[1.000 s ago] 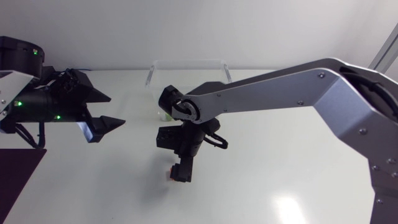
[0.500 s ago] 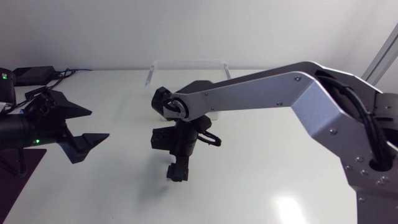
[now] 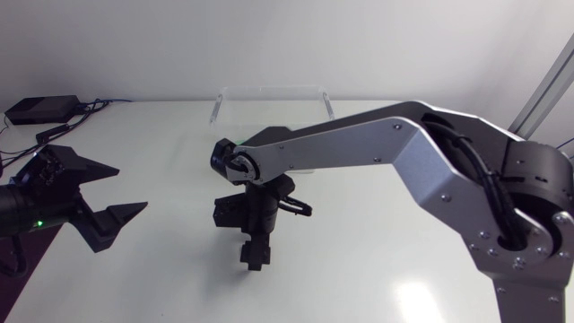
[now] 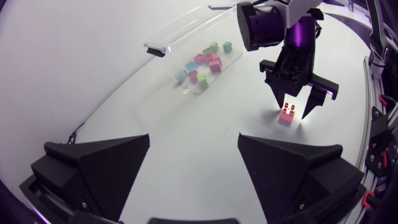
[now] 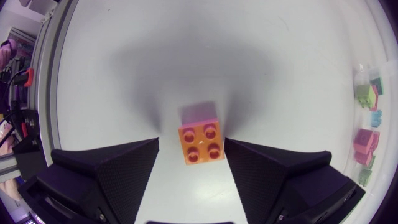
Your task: Place the duplo bricks in the container
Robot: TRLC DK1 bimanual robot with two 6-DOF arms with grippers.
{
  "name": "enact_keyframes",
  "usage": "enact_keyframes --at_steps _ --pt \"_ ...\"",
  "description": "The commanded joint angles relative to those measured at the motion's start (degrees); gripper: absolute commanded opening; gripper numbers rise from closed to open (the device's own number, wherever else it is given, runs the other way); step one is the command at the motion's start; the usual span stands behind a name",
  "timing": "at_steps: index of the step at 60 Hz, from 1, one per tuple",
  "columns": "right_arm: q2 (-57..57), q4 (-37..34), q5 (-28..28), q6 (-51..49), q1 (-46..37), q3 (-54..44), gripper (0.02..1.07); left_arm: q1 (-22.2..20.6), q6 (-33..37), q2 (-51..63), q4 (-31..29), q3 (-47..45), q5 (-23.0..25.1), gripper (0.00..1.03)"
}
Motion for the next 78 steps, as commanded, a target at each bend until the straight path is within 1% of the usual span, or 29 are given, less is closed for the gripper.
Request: enact_keyframes --at_steps 1,4,7,8,16,26,34,46,50,57,65,78 --pt "2.1 -1.1 0.6 -0.8 0.8 0.5 0.6 1.0 -0.8 -1.9 -0.8 -2.0 1.0 0.99" --pt "2.2 -1.0 0.7 -0.8 0.9 0.3 0.52 1.5 -1.2 -2.7 -0.9 -2.3 1.3 0.99" --pt "2.2 -0.6 1.3 -0.7 0.9 -0.2 0.38 1.9 -1.7 -3.4 -0.8 -2.6 1.5 0.99" --pt "2.1 -0.4 1.4 -0.7 0.9 -0.3 0.35 2.1 -2.0 -3.6 -0.8 -2.6 1.6 0.99" --pt "0.1 1.1 2.2 0.3 0.9 -2.4 0.35 4.1 -5.0 -4.9 -0.6 -2.8 2.7 0.99" --pt "-6.3 4.2 3.4 2.2 0.7 -7.2 0.35 7.6 -9.8 -6.3 0.8 -3.8 4.5 0.99" --pt "-12.0 6.1 4.1 4.2 -0.1 -10.3 0.35 8.8 -13.3 -7.7 1.2 -4.4 4.7 0.99" --pt "-21.1 9.3 5.3 8.0 -3.1 -13.1 0.35 9.9 -18.7 -13.3 2.2 -6.6 5.3 0.99" --pt "-23.4 9.8 5.7 8.9 -4.4 -13.0 0.35 9.8 -21.1 -15.2 3.5 -7.5 5.2 0.99" --pt "-26.3 10.5 6.7 10.4 -7.0 -11.9 0.35 9.6 -22.6 -16.5 3.5 -8.3 4.4 0.99" --pt "-27.8 11.2 7.5 11.6 -10.3 -9.1 0.35 9.5 -23.3 -16.9 3.4 -8.9 3.8 0.99" --pt "-26.7 13.0 8.3 13.6 -15.3 -3.4 0.35 9.3 -23.2 -17.9 3.3 -10.2 2.3 0.99"
